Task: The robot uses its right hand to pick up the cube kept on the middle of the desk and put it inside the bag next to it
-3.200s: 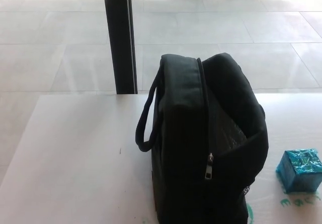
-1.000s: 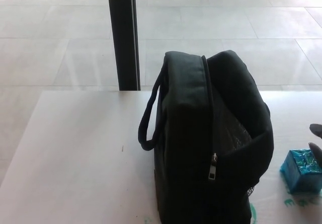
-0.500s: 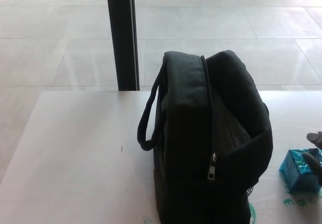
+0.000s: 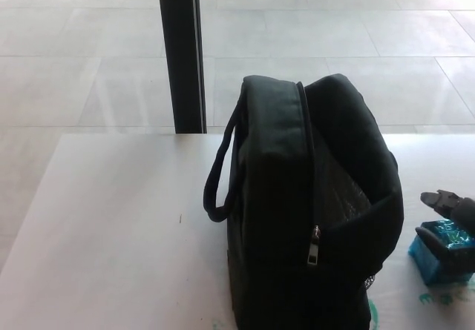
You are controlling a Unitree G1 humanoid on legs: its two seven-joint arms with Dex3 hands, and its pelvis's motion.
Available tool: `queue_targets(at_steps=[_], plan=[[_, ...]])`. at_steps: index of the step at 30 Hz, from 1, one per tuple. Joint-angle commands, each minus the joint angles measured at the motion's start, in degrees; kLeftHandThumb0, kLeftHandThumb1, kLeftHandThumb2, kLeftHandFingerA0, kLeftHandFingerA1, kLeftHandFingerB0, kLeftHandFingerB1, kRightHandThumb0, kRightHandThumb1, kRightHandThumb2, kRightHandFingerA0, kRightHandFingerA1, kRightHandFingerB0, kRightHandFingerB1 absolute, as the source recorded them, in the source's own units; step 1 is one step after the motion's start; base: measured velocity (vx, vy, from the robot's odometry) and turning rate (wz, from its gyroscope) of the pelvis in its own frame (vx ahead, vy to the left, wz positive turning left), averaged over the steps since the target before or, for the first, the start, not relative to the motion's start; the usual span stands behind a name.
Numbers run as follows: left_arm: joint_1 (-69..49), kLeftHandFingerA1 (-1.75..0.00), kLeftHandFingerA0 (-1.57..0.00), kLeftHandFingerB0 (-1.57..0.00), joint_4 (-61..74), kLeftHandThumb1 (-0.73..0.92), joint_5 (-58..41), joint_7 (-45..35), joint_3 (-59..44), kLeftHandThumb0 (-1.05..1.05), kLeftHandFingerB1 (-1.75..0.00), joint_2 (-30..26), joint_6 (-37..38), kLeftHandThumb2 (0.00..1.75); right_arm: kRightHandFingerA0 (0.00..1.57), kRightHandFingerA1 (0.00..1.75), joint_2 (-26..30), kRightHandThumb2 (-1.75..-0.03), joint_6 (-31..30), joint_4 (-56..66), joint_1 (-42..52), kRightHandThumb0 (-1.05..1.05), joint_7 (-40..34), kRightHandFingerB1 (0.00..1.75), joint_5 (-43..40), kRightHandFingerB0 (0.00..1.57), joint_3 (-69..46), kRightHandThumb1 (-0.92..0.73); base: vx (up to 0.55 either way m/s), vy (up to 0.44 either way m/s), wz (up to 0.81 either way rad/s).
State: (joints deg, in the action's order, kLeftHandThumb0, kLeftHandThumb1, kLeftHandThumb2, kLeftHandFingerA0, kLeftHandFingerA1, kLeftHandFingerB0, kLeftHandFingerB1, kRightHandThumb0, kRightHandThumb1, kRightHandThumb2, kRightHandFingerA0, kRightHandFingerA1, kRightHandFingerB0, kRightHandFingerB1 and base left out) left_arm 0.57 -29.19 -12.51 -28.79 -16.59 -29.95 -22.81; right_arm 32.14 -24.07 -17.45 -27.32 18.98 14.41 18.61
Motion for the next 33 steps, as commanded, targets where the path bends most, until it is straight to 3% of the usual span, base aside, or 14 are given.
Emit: queue_targets(at_steps=[1,4,5,9,14,19,20,22,24,26,27,31,32,33], plan=[[0.01,-0.59,-0.53,-0.52,0.10,0.50,-0.08,-0.41,0.17,-0.68,-0.50,-0.80,-1.15,0.55,0.00,0.17,3.93,-0.97,-5.14,0.02,-1.80,-1.04,8.67,0.02,3.26,0.00,3.00,-0.62,0.00,0.000,0.00],[0.35,-0.59,-0.53,-0.51,-0.19,0.51,-0.10,-0.50,0.11,-0.67,-0.50,-0.88,-0.89,0.54,0.00,0.18,6.46,-0.91,-4.68,-1.58,-3.84,-0.99,14.22,0.00,4.79,0.00,6.35,-0.56,0.00,0.000,0.00],[0.38,-0.59,-0.54,-0.53,-0.22,0.50,-0.11,-0.51,0.10,-0.68,-0.51,-0.89,-0.87,0.55,0.00,0.25,6.71,-0.84,-4.66,-1.74,-4.08,-0.80,14.74,0.00,4.91,0.00,6.74,-0.44,0.00,0.000,0.00],[0.91,-0.59,-0.55,-0.53,-0.06,0.51,0.27,-0.41,0.43,-0.68,-0.51,-1.13,-0.71,0.55,0.00,0.23,8.92,-0.91,-2.18,-5.71,-7.40,-0.88,20.45,0.00,7.63,0.00,11.96,-0.49,0.00,0.000,0.00],[1.60,-0.59,-0.56,-0.51,-0.39,0.51,0.73,-0.43,0.95,-0.71,-0.50,-1.28,-0.47,0.56,0.00,0.20,8.92,-0.88,-2.68,-6.27,-8.18,-0.88,21.02,0.02,8.89,0.00,14.81,-0.52,0.00,0.000,0.00],[1.32,-0.59,-0.55,-0.52,0.12,0.52,0.61,-0.51,0.85,-0.70,-0.51,-1.33,-0.52,0.55,0.00,0.24,3.94,-0.69,-7.74,-5.74,-7.73,-0.61,17.60,0.12,7.99,0.00,14.06,-0.36,0.00,0.000,0.00],[1.63,-0.59,-0.54,-0.52,0.00,0.53,0.74,-0.80,1.17,-0.70,-0.51,-1.35,-0.34,0.55,0.09,0.62,3.80,-0.65,-7.68,-4.89,-6.96,-0.46,16.58,0.14,8.35,0.00,13.77,-0.28,0.00,0.000,0.00],[1.65,-0.59,-0.53,-0.50,-0.02,0.54,0.63,-1.26,1.25,-0.70,-0.50,-1.47,-0.19,0.56,0.26,0.74,3.02,-0.53,-7.90,-4.36,-6.33,-0.32,15.76,0.11,8.56,0.00,13.28,-0.42,0.00,0.000,0.00],[1.59,-0.59,-0.53,-0.50,0.01,0.54,0.57,-1.43,1.37,-0.70,-0.51,-1.55,-0.12,0.55,0.33,0.70,2.69,-0.65,-8.02,-3.57,-5.50,-0.33,14.99,0.04,9.35,0.00,13.02,-0.35,0.00,0.000,0.00],[1.33,-0.59,-0.54,-0.51,0.12,0.55,0.50,-1.61,1.38,-0.69,-0.51,-1.78,0.10,0.56,0.76,1.18,2.98,-0.59,-4.32,-1.76,-2.30,-0.18,6.28,0.17,15.84,0.06,15.38,-0.52,0.00,0.000,0.00],[1.27,-0.60,-0.53,-0.51,0.22,0.55,0.48,-1.66,1.41,-0.68,-0.51,-1.83,0.10,0.56,0.77,1.18,3.30,-0.71,-2.14,-1.53,-1.02,-0.25,3.24,0.19,17.26,0.10,15.63,-0.50,0.00,0.000,0.00],[1.47,-0.59,-0.53,-0.49,-0.24,0.56,0.35,-1.73,1.31,-0.69,-0.50,-1.98,-0.08,0.57,0.65,1.36,3.78,-0.63,2.73,-2.59,0.77,-0.20,-2.28,0.25,19.92,0.11,16.13,-0.65,0.00,0.000,0.00],[1.26,-0.67,-0.53,-0.38,-0.18,0.44,0.28,-1.91,1.26,-0.68,-0.56,-2.03,0.13,0.89,0.63,1.40,4.44,-0.65,5.27,-2.84,2.10,-0.24,-5.98,0.34,21.48,0.16,16.53,-0.77,0.00,0.000,0.00],[1.16,-0.58,-0.52,-0.49,-0.25,0.57,0.17,-2.12,1.19,-0.65,-0.50,-2.02,0.40,0.57,0.64,1.48,4.94,-0.66,6.36,-2.96,2.58,-0.26,-7.63,0.35,22.72,0.20,17.09,-0.79,0.00,0.000,0.00]])
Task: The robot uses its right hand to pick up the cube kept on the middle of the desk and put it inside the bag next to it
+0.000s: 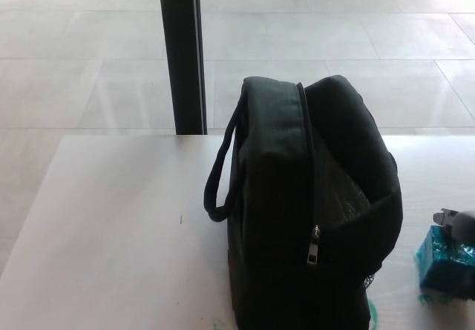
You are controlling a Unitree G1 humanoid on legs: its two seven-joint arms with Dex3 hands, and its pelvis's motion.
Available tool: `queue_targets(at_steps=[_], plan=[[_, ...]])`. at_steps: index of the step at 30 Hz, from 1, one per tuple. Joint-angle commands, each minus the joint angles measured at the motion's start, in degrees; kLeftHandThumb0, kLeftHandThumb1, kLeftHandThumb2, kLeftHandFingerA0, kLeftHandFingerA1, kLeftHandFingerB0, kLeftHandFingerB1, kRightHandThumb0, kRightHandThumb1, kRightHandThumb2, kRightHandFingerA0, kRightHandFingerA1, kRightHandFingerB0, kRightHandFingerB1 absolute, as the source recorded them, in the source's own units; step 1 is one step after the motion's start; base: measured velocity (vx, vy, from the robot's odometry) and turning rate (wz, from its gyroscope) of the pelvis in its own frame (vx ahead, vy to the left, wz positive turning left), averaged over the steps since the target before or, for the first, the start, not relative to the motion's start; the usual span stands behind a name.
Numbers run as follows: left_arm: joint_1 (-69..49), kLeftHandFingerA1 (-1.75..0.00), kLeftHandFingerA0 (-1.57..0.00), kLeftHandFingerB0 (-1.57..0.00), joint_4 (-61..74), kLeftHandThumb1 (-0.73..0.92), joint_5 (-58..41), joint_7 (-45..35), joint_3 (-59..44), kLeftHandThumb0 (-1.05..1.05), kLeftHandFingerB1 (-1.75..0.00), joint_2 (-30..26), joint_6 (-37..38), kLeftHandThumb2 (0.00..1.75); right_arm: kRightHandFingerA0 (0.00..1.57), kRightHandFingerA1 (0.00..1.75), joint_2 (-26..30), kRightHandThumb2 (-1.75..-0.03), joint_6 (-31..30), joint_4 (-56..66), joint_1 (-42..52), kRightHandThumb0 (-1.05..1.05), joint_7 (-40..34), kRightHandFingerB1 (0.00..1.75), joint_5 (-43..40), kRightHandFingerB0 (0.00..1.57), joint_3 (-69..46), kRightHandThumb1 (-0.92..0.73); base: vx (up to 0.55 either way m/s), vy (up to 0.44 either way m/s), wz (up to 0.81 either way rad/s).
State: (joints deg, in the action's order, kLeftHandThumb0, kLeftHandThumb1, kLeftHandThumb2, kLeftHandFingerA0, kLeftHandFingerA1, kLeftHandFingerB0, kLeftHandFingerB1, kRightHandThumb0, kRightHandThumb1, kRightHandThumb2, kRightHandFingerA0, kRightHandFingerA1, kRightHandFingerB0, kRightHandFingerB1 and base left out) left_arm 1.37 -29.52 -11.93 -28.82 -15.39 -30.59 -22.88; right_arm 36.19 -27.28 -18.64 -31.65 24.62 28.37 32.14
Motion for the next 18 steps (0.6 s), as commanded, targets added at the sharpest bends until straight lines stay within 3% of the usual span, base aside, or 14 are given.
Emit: queue_targets(at_steps=[1,2,4,5,6,7,8,9,10,12,13,14,16,18], plan=[[0.17,-0.58,-0.53,-0.49,0.41,0.57,-0.33,-2.22,0.12,-0.65,-0.50,-1.47,0.55,0.57,0.67,1.51,1.31,-0.67,11.39,-2.14,7.47,-0.26,-15.40,0.43,9.37,0.34,3.62,-0.80,0.00,0.000,0.00],[0.15,-0.59,-0.52,-0.49,0.41,0.57,-0.42,-2.34,0.10,-0.65,-0.50,-1.45,0.44,0.56,0.78,1.58,2.43,-0.68,15.03,-3.08,8.35,-0.27,-20.54,0.64,11.24,0.75,4.27,-0.77,0.00,0.000,0.00],[0.17,-0.59,-0.52,-0.49,0.35,0.57,-0.49,-2.37,0.08,-0.65,-0.50,-1.43,0.38,0.56,0.78,1.58,2.80,-0.68,16.57,-3.62,8.66,-0.27,-22.68,0.64,12.05,0.75,4.47,-0.77,0.00,0.000,0.00],[0.22,-0.59,-0.53,-0.49,0.24,0.57,-0.45,-2.38,0.11,-0.64,-0.50,-1.44,0.42,0.56,0.79,1.61,2.96,-0.70,17.21,-3.92,8.76,-0.26,-23.31,0.74,12.25,0.82,4.50,-0.78,0.00,0.000,0.00],[0.48,-0.56,-0.55,-0.50,-0.05,0.56,0.16,-1.63,0.48,-0.64,-0.49,-1.39,0.35,0.56,0.83,1.73,3.14,-0.76,20.09,-5.21,9.96,-0.26,-29.04,1.04,12.23,0.83,3.41,-0.78,0.00,0.000,0.00],[0.56,-0.56,-0.55,-0.50,-0.10,0.56,0.40,-1.30,0.63,-0.64,-0.49,-1.37,0.30,0.56,0.83,1.73,3.10,-0.76,21.04,-5.68,10.42,-0.26,-31.24,1.04,12.13,0.83,2.89,-0.78,0.00,0.000,0.00],[0.60,-0.67,-0.54,-0.40,-0.20,0.43,0.41,-1.34,0.65,-0.63,-0.57,-1.36,0.39,0.89,0.88,1.71,3.07,-0.73,21.22,-5.88,10.49,-0.27,-31.76,0.94,12.12,0.83,2.74,-0.80,0.00,0.000,0.00],[0.65,-0.67,-0.54,-0.40,-0.34,0.43,0.44,-1.39,0.69,-0.63,-0.57,-1.36,0.52,0.89,0.88,1.71,3.01,-0.73,21.48,-6.19,10.58,-0.27,-32.53,0.94,12.10,0.83,2.53,-0.80,0.00,0.000,0.00],[0.92,-0.58,-0.55,-0.50,-0.89,0.55,0.13,-1.54,0.47,-0.65,-0.50,-1.25,0.39,0.57,0.88,1.69,3.25,-0.77,22.07,-5.80,10.98,-0.26,-32.41,0.88,11.24,0.83,1.65,-0.80,0.00,0.000,0.00],[0.56,-0.58,-0.54,-0.50,-0.46,0.55,0.06,-1.29,0.31,-0.63,-0.50,-1.30,0.01,0.56,0.87,1.68,3.37,-0.86,22.43,-5.66,11.04,-0.27,-31.52,0.93,10.68,0.84,1.28,-0.76,0.00,0.000,0.00],[0.29,-0.58,-0.54,-0.50,-0.27,0.55,-0.10,-1.40,0.14,-0.63,-0.50,-1.33,0.01,0.56,0.86,1.66,3.36,-0.85,22.66,-5.79,11.03,-0.28,-31.60,0.73,10.71,0.85,1.28,-0.74,0.00,0.000,0.00],[0.27,-0.57,-0.56,-0.51,-0.18,0.54,0.03,-1.17,0.19,-0.66,-0.49,-1.32,-0.07,0.57,0.88,1.66,3.42,-0.87,22.75,-5.76,11.07,-0.28,-31.44,0.67,10.64,0.85,1.16,-0.73,0.00,0.000,0.00],[0.37,-0.58,-0.57,-0.52,-0.26,0.54,0.39,-0.70,0.37,-0.65,-0.49,-1.32,-0.06,0.57,0.88,1.67,3.48,-0.94,23.44,-5.67,11.27,-0.26,-30.89,0.82,9.82,0.85,0.47,-0.69,0.00,0.000,0.00],[0.48,-0.58,-0.57,-0.52,-0.50,0.54,0.51,-0.63,0.45,-0.65,-0.49,-1.32,0.16,0.57,0.88,1.67,3.50,-0.94,24.34,-5.58,11.52,-0.26,-30.37,0.82,8.78,0.85,-0.36,-0.69,0.00,0.000,0.00]])
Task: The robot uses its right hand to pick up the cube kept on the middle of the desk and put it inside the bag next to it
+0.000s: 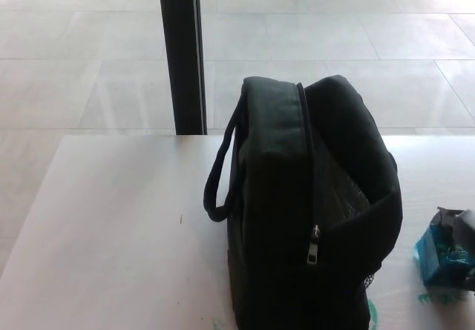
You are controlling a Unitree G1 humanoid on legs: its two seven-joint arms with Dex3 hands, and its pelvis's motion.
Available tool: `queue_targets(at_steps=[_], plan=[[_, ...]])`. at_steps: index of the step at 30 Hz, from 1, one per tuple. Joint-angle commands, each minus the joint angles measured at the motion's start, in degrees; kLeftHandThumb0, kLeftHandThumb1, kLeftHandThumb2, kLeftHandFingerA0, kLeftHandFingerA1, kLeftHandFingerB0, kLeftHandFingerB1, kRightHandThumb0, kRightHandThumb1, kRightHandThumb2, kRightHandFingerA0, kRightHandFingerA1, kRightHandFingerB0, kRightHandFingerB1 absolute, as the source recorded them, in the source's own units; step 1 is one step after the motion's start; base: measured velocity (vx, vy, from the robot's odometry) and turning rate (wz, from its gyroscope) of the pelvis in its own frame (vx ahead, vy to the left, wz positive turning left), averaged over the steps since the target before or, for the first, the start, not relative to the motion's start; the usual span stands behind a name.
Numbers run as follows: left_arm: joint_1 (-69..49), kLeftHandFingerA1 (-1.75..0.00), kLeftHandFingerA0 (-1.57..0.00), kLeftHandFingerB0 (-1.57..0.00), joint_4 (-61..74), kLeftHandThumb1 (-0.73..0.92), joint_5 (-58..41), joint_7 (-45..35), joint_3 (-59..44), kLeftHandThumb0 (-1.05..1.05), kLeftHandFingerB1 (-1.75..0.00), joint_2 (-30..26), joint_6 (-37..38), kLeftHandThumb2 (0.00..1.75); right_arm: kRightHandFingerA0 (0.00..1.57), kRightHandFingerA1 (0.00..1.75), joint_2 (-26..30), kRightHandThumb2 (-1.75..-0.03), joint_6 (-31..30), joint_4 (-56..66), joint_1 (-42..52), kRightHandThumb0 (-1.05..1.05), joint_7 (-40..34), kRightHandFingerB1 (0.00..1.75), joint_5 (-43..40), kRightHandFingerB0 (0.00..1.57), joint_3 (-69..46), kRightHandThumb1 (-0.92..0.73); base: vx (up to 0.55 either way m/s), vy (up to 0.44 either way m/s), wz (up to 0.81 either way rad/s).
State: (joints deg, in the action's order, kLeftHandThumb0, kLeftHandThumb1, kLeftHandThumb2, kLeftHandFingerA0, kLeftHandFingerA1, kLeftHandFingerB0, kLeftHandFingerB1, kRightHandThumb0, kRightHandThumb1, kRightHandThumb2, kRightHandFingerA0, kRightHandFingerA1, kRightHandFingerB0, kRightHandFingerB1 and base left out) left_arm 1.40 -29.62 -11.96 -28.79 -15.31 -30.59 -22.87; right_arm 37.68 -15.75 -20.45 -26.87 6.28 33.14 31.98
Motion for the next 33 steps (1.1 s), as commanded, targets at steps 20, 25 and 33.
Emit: queue_targets(at_steps=[20,25,33], plan=[[-0.21,-0.59,-0.56,-0.50,-1.18,0.55,0.19,-1.20,0.47,-0.65,-0.49,-1.74,0.57,0.57,0.95,1.69,-3.22,-0.97,17.08,-10.67,-10.94,-0.15,-10.57,1.41,-9.99,0.79,-26.79,-0.58,0.00,0.000,0.00],[-0.35,-0.59,-0.55,-0.50,-0.54,0.55,0.06,-1.47,0.55,-0.66,-0.49,-1.80,0.32,0.56,0.92,1.61,-4.95,-1.08,16.24,-14.48,-19.33,-0.24,-8.65,1.36,-10.74,0.81,-28.28,-0.53,0.00,0.000,0.00],[-0.71,-0.60,-0.53,-0.49,-0.91,0.52,-0.75,-1.53,-0.08,-0.67,-0.50,-1.13,0.00,0.56,0.90,1.75,-9.82,-1.18,11.55,3.90,-18.97,-0.21,-3.35,1.56,-10.57,0.75,-26.45,-0.51,0.00,0.000,0.00]])
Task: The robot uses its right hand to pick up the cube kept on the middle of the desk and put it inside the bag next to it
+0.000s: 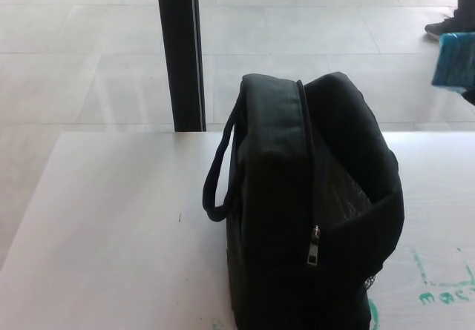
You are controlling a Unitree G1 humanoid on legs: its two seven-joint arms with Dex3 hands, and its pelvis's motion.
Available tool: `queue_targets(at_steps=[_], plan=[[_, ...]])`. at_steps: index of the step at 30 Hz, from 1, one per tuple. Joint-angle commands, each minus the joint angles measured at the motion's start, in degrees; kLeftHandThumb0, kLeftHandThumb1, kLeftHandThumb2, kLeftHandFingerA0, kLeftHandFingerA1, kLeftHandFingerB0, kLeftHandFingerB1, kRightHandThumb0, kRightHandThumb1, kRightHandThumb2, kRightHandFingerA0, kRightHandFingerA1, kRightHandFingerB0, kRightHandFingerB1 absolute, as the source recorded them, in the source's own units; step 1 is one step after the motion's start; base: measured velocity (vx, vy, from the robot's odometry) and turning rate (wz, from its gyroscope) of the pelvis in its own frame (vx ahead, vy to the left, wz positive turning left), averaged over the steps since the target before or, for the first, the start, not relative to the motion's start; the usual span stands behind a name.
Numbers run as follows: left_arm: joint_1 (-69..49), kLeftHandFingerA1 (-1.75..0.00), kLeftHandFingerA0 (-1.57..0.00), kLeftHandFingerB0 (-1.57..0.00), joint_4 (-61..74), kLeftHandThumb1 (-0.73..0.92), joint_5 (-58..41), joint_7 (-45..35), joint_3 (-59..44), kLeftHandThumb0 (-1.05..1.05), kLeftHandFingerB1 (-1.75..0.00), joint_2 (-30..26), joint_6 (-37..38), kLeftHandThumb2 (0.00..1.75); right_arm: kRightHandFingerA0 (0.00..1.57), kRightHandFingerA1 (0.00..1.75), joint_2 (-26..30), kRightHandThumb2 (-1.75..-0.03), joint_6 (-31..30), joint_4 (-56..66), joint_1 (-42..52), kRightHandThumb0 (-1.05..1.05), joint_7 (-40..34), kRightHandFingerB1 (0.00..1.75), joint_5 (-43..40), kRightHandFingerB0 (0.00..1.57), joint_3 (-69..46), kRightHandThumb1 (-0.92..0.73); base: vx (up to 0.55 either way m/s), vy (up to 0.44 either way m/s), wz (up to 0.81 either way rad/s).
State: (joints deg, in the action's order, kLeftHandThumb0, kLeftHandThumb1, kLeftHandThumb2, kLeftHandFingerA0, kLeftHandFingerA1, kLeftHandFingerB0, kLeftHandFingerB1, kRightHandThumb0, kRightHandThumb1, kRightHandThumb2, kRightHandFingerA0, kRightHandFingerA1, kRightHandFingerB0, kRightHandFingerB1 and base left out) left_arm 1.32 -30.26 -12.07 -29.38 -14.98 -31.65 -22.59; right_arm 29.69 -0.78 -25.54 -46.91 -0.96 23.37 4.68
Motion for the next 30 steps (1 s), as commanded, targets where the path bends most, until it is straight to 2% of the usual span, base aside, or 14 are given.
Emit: queue_targets(at_steps=[1,9,11,16,17,20,21,23,24,26,27,28,29,30], plan=[[-0.69,-0.60,-0.53,-0.50,-0.09,0.53,-0.64,-0.95,-0.36,-0.67,-0.51,-0.08,-0.35,0.56,0.90,1.75,-1.99,-1.14,-3.13,11.12,1.58,-0.22,4.79,1.55,-0.22,0.76,1.83,-0.50,0.00,0.000,0.00],[-0.91,-0.59,-0.53,-0.49,-0.07,0.52,-0.44,-1.00,-0.10,-0.68,-0.50,-0.17,-0.13,0.56,0.94,1.75,-2.61,-1.16,-1.09,23.39,4.89,-0.26,10.67,1.49,2.77,0.82,10.47,-0.50,0.00,0.000,0.00],[-0.90,-0.67,-0.51,-0.38,-0.21,0.41,-0.44,-1.14,-0.04,-0.66,-0.57,-0.18,0.11,0.88,0.93,1.75,-2.75,-1.08,0.59,24.48,6.20,-0.26,11.01,1.57,2.12,0.80,11.33,-0.55,0.00,0.000,0.00],[-1.03,-0.67,-0.52,-0.39,-0.01,0.42,-0.31,-0.78,-0.01,-0.70,-0.56,-0.05,0.16,0.88,0.93,1.75,-1.74,-0.98,2.66,27.56,8.90,-0.27,13.03,1.44,2.66,0.81,12.93,-0.56,0.00,0.000,0.00],[-1.20,-0.59,-0.53,-0.50,0.62,0.53,-0.54,-0.48,-0.23,-0.66,-0.51,0.12,-0.38,0.56,0.96,1.75,-0.94,-0.95,3.72,27.91,9.67,-0.26,13.27,1.21,3.36,0.90,13.26,-0.56,0.00,0.000,0.00],[-1.08,-0.60,-0.54,-0.51,0.01,0.53,-0.50,-0.52,-0.36,-0.67,-0.51,0.07,0.11,0.56,0.94,1.75,0.64,-1.04,3.54,28.79,10.71,-0.25,15.86,1.31,3.97,0.85,13.65,-0.53,0.00,0.000,0.00],[-1.26,-0.59,-0.54,-0.51,0.07,0.52,-0.30,-0.89,-0.18,-0.70,-0.50,-0.17,0.80,0.55,0.90,1.75,1.56,-1.04,2.91,29.21,11.36,-0.22,17.54,1.50,4.26,0.77,13.96,-0.52,0.00,0.000,0.00],[-1.06,-0.58,-0.53,-0.50,-0.14,0.53,-0.05,-0.53,-0.07,-0.69,-0.50,-0.21,0.73,0.56,0.88,1.75,2.34,-0.74,2.90,29.24,11.68,-0.28,19.41,1.29,3.85,0.79,14.17,-0.63,0.00,0.000,0.00],[-0.96,-0.59,-0.53,-0.50,-0.08,0.53,-0.31,-0.50,-0.23,-0.68,-0.50,-0.12,0.15,0.56,0.98,1.54,2.92,-0.75,2.81,28.94,11.95,-0.37,20.98,0.95,3.36,0.91,14.32,-0.60,0.00,0.000,0.00],[-0.93,-0.59,-0.53,-0.50,-0.02,0.53,-0.44,-0.49,-0.31,-0.68,-0.50,-0.10,-0.14,0.56,0.98,1.54,3.09,-0.75,2.77,28.85,12.05,-0.37,21.64,0.95,3.23,0.91,14.31,-0.60,0.00,0.000,0.00],[-0.76,-0.59,-0.54,-0.49,-0.37,0.54,-0.34,-0.53,-0.21,-0.66,-0.50,-0.12,0.02,0.56,0.89,1.26,3.85,-0.60,1.60,29.86,11.90,-0.34,23.60,0.49,4.83,0.49,15.46,-0.68,0.00,0.000,0.00],[-0.72,-0.59,-0.53,-0.50,-0.56,0.54,-0.49,-0.55,-0.36,-0.66,-0.50,-0.04,0.12,0.56,0.75,1.01,4.46,-0.60,-0.80,30.82,11.27,-0.38,27.51,0.36,4.23,0.29,16.20,-0.65,0.00,0.000,0.00],[-0.76,-0.59,-0.53,-0.50,-0.50,0.54,-0.47,-0.51,-0.32,-0.66,-0.50,0.05,0.12,0.56,0.75,1.01,4.67,-0.60,-1.11,31.09,11.39,-0.38,28.04,0.36,4.12,0.29,16.21,-0.65,0.00,0.000,0.00],[-0.77,-0.60,-0.54,-0.50,-0.59,0.54,-0.51,-0.64,-0.36,-0.66,-0.51,0.06,0.38,0.56,0.28,0.57,5.59,-0.60,-3.32,32.01,10.43,-0.50,31.59,0.22,5.90,0.08,17.80,-0.58,0.00,0.000,0.00]])
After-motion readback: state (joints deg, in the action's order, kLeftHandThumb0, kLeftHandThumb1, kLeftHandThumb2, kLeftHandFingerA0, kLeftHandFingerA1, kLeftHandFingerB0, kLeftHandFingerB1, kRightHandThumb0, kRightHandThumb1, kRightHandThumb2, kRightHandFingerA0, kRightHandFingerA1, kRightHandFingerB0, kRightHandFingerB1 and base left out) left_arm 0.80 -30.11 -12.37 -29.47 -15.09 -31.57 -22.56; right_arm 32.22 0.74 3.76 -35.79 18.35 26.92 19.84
